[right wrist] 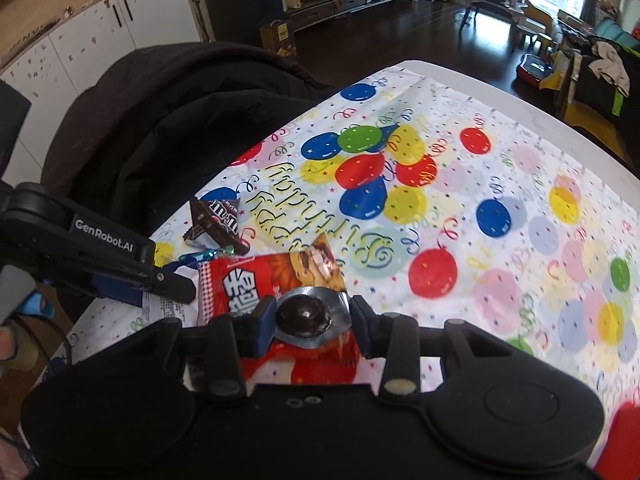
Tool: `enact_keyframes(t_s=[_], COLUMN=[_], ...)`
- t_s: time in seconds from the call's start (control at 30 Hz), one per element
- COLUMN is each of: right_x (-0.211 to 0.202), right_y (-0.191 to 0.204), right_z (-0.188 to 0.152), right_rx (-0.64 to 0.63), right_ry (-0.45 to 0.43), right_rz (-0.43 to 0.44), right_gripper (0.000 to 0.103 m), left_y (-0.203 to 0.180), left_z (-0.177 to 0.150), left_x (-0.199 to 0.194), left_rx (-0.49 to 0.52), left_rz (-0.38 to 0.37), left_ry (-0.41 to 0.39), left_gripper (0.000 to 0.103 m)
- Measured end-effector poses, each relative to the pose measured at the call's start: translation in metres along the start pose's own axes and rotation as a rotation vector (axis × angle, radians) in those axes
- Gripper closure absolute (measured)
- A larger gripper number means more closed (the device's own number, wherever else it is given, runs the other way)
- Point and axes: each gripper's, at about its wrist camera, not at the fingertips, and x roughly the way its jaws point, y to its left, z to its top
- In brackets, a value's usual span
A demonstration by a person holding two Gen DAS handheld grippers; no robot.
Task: Organize snacks
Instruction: 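Grasp the white-and-blue packet with the left tool while the right tool grasps the red bag's silver clip, then carry the white packet and red bag over the red box with both tools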
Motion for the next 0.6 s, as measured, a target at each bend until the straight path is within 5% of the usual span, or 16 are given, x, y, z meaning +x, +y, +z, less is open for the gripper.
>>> enact_keyframes(t_s=[0.6], right_x=[-0.122], right_y=[-0.028], right_z=[-0.072], right_rx=[0.2], right_ry=[-0.138], right_rz=[-0.081], right_gripper=[0.064], left_y=[-0.067], left_z=[-0.066], left_x=[-0.055], left_rx=[0.34], left_rz=[-0.065], left_ry=[-0.074], left_gripper=[0.058])
